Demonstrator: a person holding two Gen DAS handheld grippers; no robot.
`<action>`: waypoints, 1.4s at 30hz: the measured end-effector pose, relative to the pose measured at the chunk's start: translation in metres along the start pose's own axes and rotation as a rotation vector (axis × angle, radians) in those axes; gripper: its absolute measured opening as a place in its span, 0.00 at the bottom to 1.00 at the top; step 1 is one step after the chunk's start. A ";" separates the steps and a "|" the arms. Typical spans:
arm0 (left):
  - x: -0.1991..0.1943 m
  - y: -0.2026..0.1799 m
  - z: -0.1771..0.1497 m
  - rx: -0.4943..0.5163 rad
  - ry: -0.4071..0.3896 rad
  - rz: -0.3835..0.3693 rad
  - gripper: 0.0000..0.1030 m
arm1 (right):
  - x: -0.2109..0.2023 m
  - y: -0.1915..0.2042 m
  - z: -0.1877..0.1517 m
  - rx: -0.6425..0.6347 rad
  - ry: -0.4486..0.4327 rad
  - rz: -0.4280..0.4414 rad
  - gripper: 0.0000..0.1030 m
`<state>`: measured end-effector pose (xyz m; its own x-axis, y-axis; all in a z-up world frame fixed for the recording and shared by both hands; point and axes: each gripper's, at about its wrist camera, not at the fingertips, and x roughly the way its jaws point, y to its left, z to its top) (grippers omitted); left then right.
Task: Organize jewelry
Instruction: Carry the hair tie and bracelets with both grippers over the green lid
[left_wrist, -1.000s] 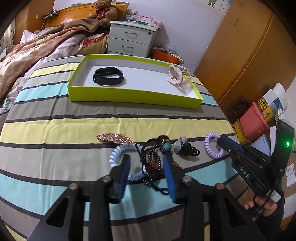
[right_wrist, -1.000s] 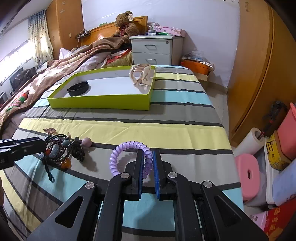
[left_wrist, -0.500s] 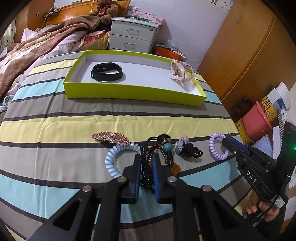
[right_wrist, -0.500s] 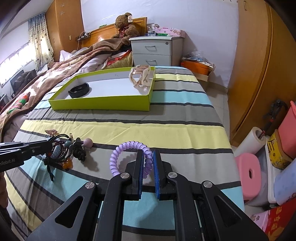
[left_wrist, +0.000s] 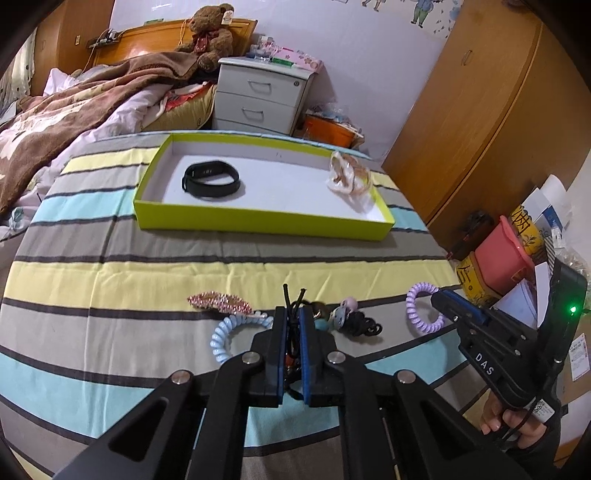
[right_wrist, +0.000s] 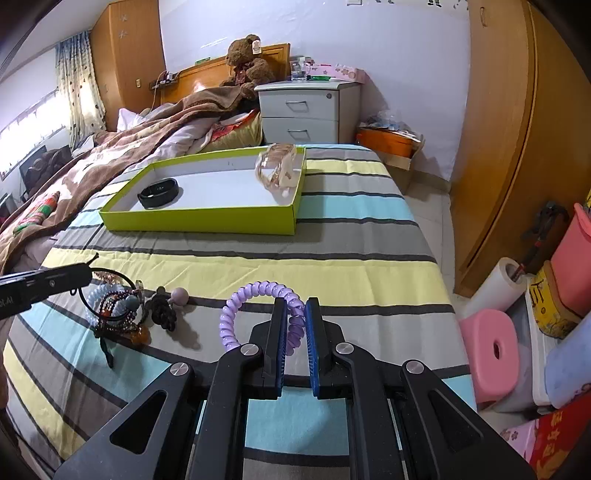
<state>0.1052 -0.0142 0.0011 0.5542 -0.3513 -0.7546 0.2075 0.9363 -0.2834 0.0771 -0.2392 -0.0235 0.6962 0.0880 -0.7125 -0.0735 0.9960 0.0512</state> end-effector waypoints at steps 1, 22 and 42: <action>-0.002 -0.001 0.001 0.001 -0.006 -0.003 0.07 | -0.001 0.000 0.001 0.000 -0.003 -0.001 0.10; -0.019 0.002 0.036 0.013 -0.073 -0.009 0.07 | -0.016 0.008 0.038 -0.014 -0.069 0.005 0.10; 0.008 0.023 0.115 0.021 -0.096 -0.018 0.07 | 0.045 0.038 0.116 -0.038 -0.042 0.046 0.10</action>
<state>0.2073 0.0047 0.0564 0.6249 -0.3674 -0.6888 0.2348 0.9299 -0.2830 0.1886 -0.1954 0.0275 0.7205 0.1350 -0.6802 -0.1323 0.9896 0.0563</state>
